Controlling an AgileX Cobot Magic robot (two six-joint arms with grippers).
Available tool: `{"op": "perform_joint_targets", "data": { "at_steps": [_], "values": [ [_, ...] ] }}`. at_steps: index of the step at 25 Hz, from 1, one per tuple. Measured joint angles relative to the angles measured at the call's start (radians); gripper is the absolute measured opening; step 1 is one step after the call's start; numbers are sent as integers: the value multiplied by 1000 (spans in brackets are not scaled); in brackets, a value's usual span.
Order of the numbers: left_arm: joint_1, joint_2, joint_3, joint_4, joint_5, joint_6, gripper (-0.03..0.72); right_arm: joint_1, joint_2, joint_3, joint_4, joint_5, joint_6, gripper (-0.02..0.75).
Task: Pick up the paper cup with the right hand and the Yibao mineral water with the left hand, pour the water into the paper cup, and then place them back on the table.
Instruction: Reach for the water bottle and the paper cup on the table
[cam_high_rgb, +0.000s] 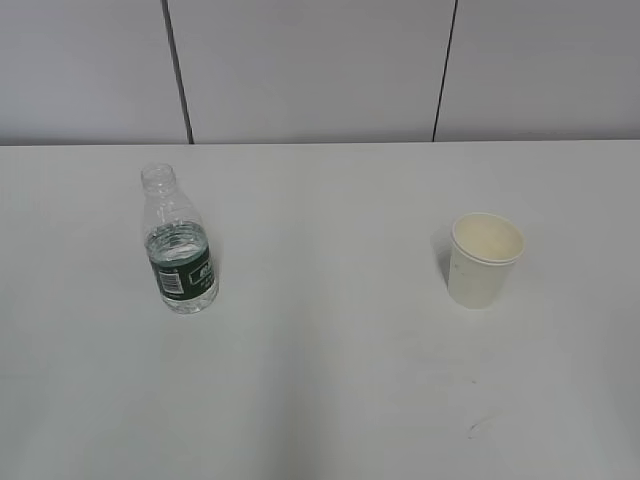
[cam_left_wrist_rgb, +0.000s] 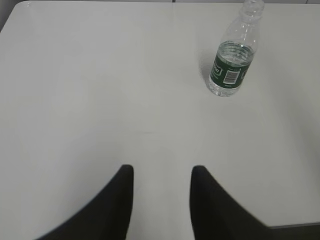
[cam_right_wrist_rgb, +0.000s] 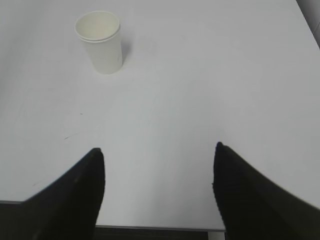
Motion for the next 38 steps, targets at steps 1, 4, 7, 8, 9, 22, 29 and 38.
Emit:
{"op": "perform_joint_targets", "data": {
  "at_steps": [1,4,7,8,9,22,29,38],
  "values": [
    [0,0,0,0,0,0,246,0,0,0,0,0,0,531],
    [0,0,0,0,0,0,243,0,0,0,0,0,0,531],
    [0,0,0,0,0,0,243,0,0,0,0,0,0,531],
    [0,0,0,0,0,0,243,0,0,0,0,0,0,531],
    [0,0,0,0,0,0,241,0,0,-2,0,-2,0,531],
    [0,0,0,0,0,0,241,0,65,-21,-60,-327,0,526],
    [0,0,0,-5,0,0,241,0,285,-20,-60,-550,0,519],
    [0,7,-38,-36,-260,0,241,0,494,-8,-64,-830,0,519]
  ]
}}
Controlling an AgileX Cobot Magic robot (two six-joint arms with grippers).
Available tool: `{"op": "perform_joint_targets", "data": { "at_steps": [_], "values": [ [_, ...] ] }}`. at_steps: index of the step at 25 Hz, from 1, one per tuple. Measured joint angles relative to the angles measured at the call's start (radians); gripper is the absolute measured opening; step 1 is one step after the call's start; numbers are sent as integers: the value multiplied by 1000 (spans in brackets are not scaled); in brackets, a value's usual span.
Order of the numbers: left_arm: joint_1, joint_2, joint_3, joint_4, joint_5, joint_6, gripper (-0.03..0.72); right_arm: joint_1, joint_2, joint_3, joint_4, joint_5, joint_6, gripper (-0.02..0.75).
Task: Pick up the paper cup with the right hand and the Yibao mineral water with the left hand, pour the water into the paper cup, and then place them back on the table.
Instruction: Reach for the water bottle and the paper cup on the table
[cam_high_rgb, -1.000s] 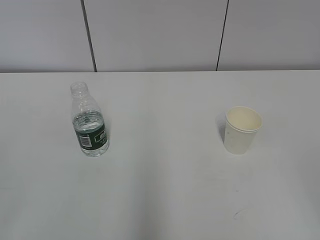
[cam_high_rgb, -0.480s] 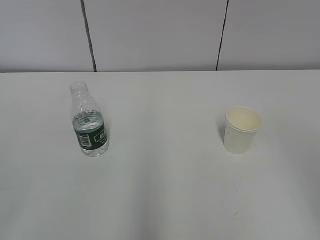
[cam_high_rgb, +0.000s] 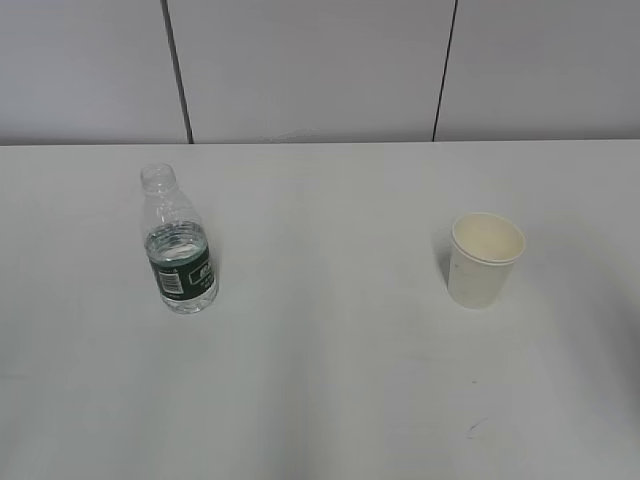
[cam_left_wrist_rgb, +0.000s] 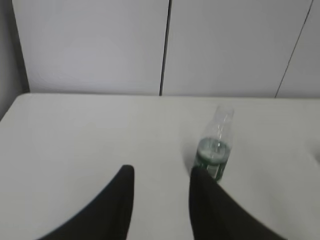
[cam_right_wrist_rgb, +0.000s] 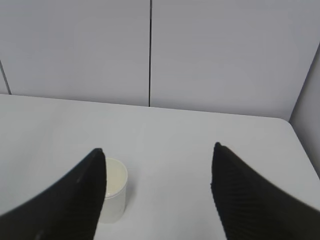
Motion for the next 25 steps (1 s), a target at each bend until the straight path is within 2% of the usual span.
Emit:
{"op": "perform_joint_targets", "data": {
  "at_steps": [3,8,13,21,25],
  "values": [
    [0,56,-1,-34,-112,24,241,0,57,0,0,-51,0,519],
    [0,218,-1,-119,-276,165,241,0,138,36,13,-178,4,519],
    [0,351,12,-137,-479,194,241,0,192,111,21,-316,15,524],
    [-3,459,197,-225,-786,195,241,0,258,187,22,-468,36,519],
    [-42,513,284,-231,-900,195,241,0,302,189,22,-509,37,519]
  ]
}}
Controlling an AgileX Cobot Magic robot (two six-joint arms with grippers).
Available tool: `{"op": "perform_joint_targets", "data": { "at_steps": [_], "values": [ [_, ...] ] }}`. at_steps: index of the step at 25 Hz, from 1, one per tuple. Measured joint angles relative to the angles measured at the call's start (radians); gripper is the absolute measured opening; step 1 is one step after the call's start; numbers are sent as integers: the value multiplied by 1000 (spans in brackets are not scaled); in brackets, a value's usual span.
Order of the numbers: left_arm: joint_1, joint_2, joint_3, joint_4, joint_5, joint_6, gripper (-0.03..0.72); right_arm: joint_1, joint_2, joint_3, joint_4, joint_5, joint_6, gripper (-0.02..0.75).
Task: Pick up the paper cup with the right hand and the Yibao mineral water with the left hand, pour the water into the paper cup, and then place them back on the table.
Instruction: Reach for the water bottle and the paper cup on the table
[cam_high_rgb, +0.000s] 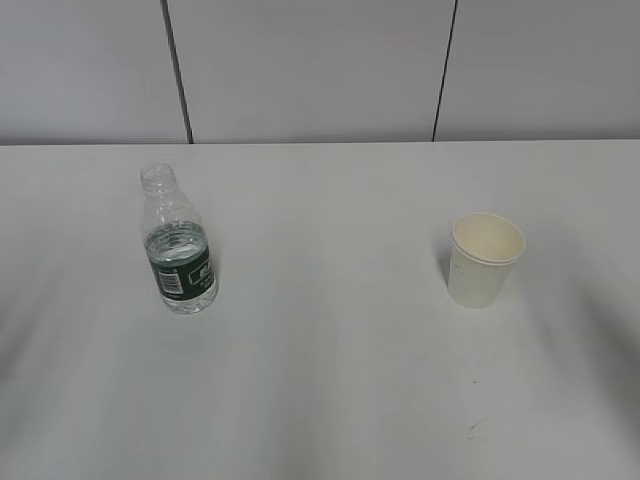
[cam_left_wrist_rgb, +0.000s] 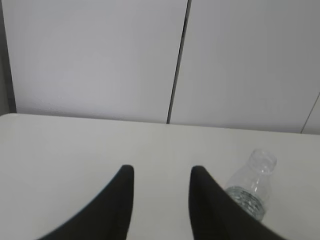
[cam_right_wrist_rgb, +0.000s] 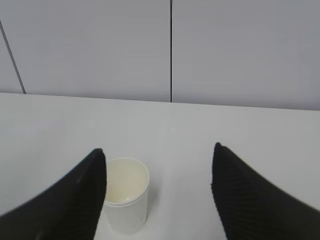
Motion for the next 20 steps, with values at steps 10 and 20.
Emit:
{"op": "perform_joint_targets", "data": {
  "at_steps": [10,20],
  "values": [
    [-164,264,80,15,-297,-15,241,0,210,10,0,-217,4,519],
    [-194,646,80,122,-669,-54,241,0,459,94,0,-606,8,519]
  ]
}}
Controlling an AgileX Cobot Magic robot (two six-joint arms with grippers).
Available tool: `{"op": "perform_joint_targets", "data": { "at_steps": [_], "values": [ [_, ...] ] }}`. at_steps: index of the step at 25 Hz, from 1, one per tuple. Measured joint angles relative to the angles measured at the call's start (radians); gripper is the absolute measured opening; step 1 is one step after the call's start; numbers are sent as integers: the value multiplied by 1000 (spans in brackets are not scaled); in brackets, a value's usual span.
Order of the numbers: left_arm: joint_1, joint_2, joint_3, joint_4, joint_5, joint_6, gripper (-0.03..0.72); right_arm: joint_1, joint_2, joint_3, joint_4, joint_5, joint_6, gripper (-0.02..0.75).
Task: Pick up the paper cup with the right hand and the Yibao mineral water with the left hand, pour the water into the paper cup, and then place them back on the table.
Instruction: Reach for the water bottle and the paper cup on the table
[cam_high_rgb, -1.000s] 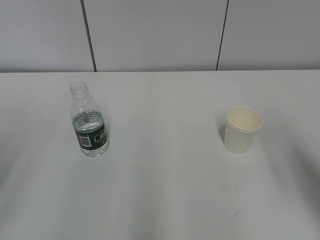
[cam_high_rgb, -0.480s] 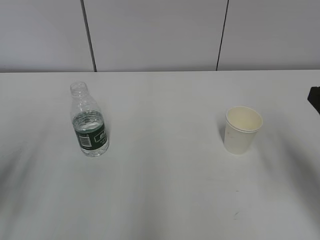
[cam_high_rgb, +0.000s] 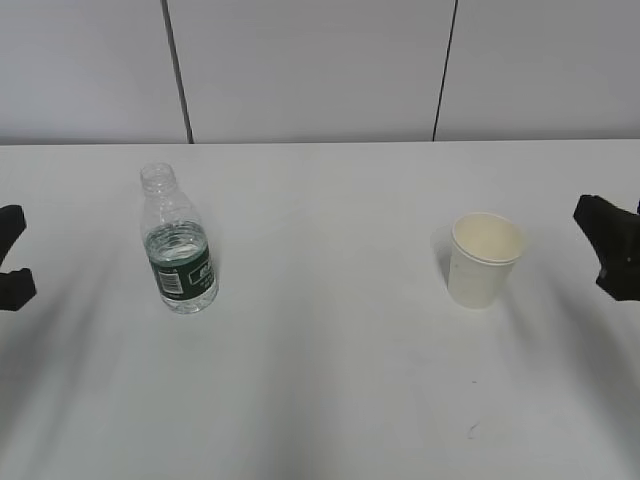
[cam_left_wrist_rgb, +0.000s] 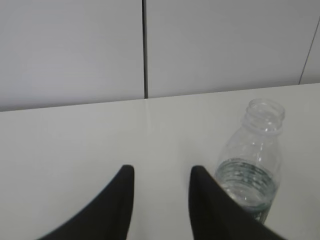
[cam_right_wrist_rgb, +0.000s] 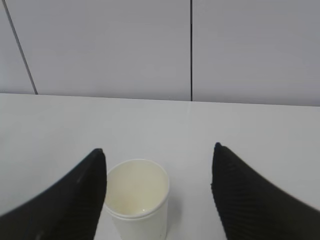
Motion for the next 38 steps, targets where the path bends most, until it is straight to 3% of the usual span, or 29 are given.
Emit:
{"op": "perform_joint_targets", "data": {
  "at_steps": [5,8,15,29,35,38],
  "values": [
    [0,165,0,110,-223,-63,241,0,178,43,-16,-259,4,519],
    [0,240,0,144,-320,-69,241,0,294,43,-61,-328,8,519],
    [0,345,-7,162,-415,-71,241,0,468,43,-114,-334,8,519],
    [0,369,-7,163,-422,-71,241,0,511,39,-132,-345,51,522],
    [0,369,-7,164,-422,-71,241,0,562,21,-128,-348,72,644],
    [0,369,-7,164,-422,-71,241,0,605,-6,-124,-348,73,663]
  ]
}}
